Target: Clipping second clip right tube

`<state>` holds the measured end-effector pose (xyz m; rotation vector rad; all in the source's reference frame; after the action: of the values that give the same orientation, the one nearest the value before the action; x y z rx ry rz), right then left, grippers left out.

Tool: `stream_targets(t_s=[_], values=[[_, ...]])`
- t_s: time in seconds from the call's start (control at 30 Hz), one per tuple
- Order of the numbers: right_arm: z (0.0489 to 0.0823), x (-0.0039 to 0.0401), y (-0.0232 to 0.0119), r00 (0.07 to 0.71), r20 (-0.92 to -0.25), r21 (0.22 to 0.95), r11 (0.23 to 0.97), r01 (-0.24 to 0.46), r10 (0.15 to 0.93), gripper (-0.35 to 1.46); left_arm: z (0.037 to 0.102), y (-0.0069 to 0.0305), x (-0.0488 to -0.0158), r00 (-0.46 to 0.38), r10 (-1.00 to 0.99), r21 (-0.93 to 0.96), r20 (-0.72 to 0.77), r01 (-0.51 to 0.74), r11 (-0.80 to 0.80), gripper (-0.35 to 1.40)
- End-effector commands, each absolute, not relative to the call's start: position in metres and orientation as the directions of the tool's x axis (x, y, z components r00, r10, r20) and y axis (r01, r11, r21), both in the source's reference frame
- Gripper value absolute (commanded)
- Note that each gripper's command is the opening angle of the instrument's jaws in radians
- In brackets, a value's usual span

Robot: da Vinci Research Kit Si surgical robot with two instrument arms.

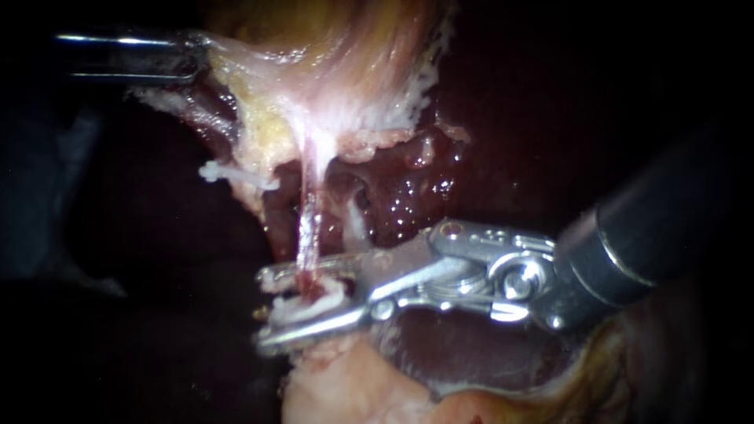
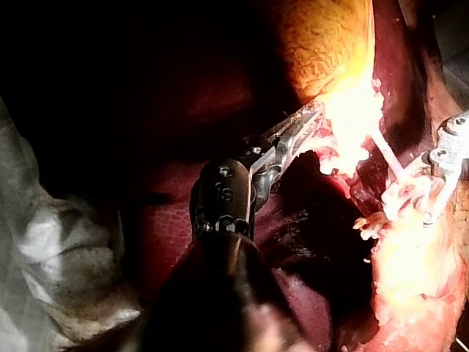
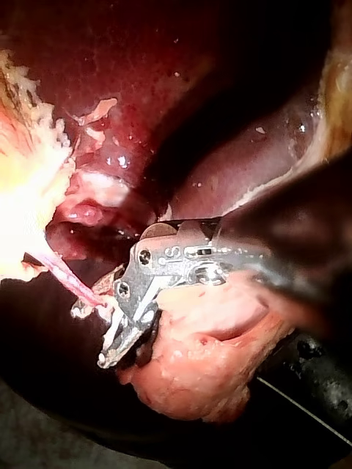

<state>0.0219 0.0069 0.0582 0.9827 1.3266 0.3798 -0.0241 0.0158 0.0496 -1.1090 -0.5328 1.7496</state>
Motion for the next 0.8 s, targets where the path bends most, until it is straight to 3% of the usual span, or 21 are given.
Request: stream_targets(t_s=[0.03,0.4,0.67,0.8], values=[[0.0583,0.0219,0.0069,0.255,-0.631,0.773,0.566,0.287,0.732,0.45,0.0496,0.0158,-0.0241,-0.125,0.888,-0.751,-0.443,-0.491,-0.443,-0.35],[0.0596,0.0213,0.0079,0.251,-0.632,0.773,0.572,0.274,0.733,0.21,0.0497,0.0158,-0.0241,-0.125,0.888,-0.75,-0.443,-0.491,-0.443,-0.35],[0.0602,0.0205,0.0082,0.243,-0.632,0.773,0.581,0.254,0.736,-0.35,0.0497,0.0158,-0.0241,-0.125,0.888,-0.75,-0.443,-0.49,-0.443,-0.35],[0.0605,0.0202,0.0082,0.252,-0.6,0.798,0.551,0.243,0.759,-0.35,0.0497,0.0158,-0.0241,-0.125,0.888,-0.75,-0.443,-0.49,-0.443,-0.35]])
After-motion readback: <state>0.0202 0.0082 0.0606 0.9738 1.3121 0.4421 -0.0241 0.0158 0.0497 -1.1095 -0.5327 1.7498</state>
